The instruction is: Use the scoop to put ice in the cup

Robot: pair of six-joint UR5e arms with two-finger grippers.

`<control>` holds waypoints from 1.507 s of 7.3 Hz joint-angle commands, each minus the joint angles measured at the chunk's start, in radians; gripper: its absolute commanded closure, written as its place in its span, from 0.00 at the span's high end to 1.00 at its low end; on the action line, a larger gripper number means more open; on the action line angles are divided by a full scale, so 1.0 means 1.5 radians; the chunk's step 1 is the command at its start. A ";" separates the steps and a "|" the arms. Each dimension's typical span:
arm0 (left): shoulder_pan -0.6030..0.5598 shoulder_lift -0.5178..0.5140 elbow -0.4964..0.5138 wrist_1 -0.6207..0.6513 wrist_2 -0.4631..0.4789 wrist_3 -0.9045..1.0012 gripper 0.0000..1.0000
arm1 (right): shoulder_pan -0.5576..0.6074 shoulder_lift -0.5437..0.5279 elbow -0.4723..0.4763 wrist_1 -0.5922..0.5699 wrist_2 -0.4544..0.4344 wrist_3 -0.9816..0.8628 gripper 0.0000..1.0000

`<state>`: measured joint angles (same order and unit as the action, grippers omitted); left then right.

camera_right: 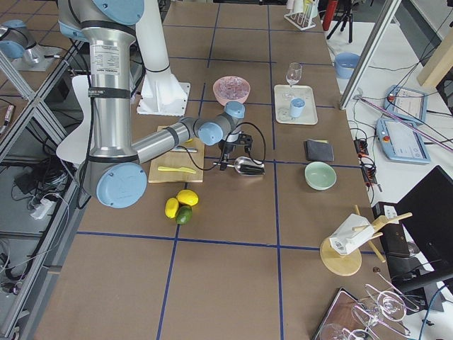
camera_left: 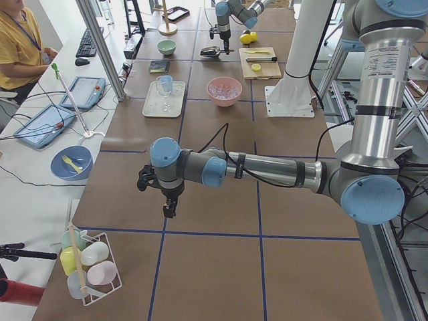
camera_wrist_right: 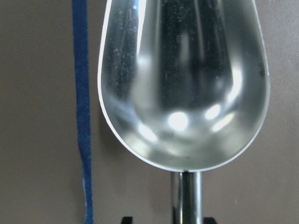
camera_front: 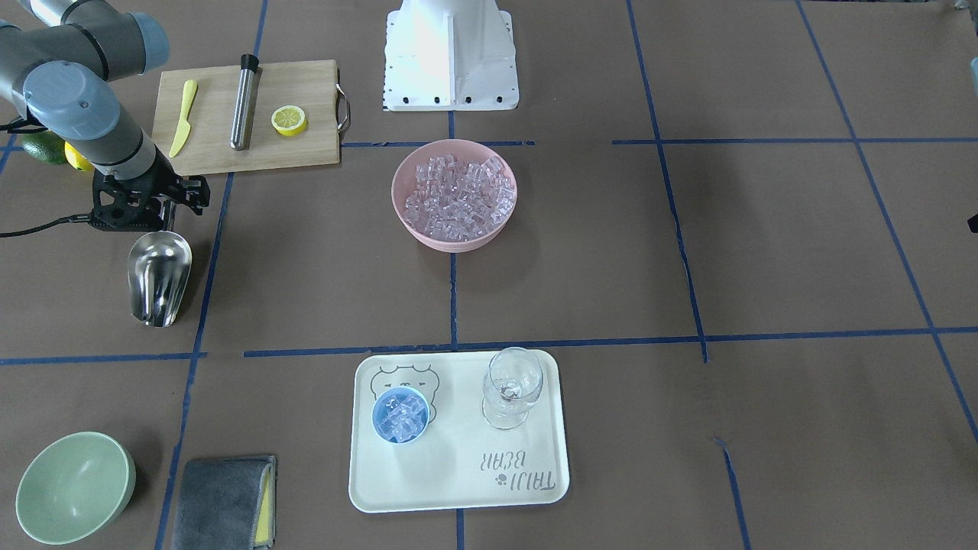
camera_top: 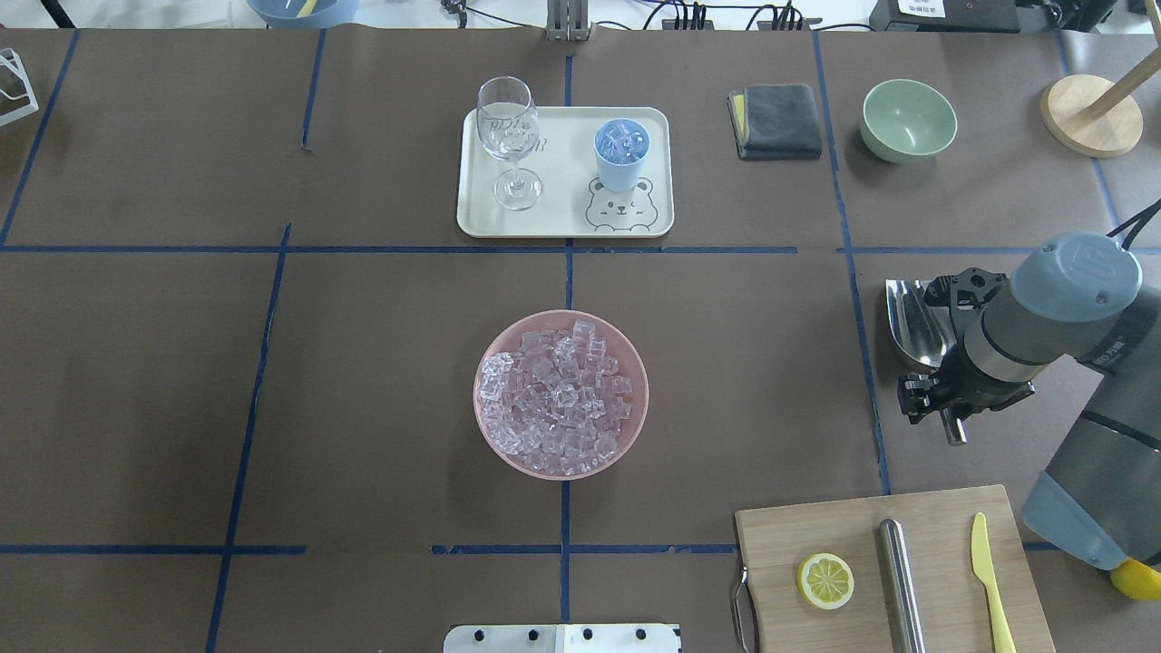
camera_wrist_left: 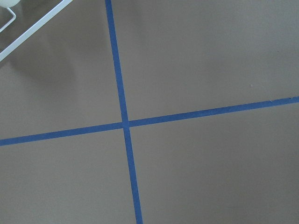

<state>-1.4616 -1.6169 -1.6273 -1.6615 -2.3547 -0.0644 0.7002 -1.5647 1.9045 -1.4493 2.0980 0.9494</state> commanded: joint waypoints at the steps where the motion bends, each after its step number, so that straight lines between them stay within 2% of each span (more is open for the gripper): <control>1: 0.001 0.000 0.000 0.000 0.000 0.000 1.00 | 0.006 -0.001 0.046 0.000 0.000 0.000 1.00; 3: -0.002 0.000 -0.008 -0.001 0.000 0.001 1.00 | 0.066 -0.037 0.116 0.000 0.002 -0.001 1.00; 5: -0.039 0.016 -0.018 0.001 -0.003 0.003 1.00 | 0.171 -0.065 0.132 -0.001 0.023 -0.016 1.00; 6: -0.039 0.033 -0.021 0.002 -0.007 0.003 1.00 | 0.258 -0.064 0.102 -0.006 0.074 -0.078 1.00; 7: -0.040 0.045 -0.018 0.001 -0.007 0.003 1.00 | 0.339 -0.065 0.052 -0.010 0.128 -0.196 1.00; 8: -0.042 0.046 -0.018 0.000 -0.008 0.004 1.00 | 0.407 -0.062 -0.016 -0.010 0.148 -0.312 1.00; 9: -0.047 0.047 -0.015 0.004 -0.009 0.003 1.00 | 0.444 -0.063 -0.057 -0.011 0.150 -0.395 1.00; 10: -0.075 0.051 -0.013 0.051 -0.012 0.000 1.00 | 0.478 -0.063 -0.064 -0.024 0.150 -0.423 1.00; 11: -0.094 0.040 -0.023 0.134 -0.039 -0.003 1.00 | 0.500 -0.062 -0.062 -0.064 0.151 -0.445 1.00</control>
<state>-1.5664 -1.5470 -1.6525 -1.5774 -2.3810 -0.0639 1.3953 -1.6593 1.8254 -1.4930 2.3199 0.3461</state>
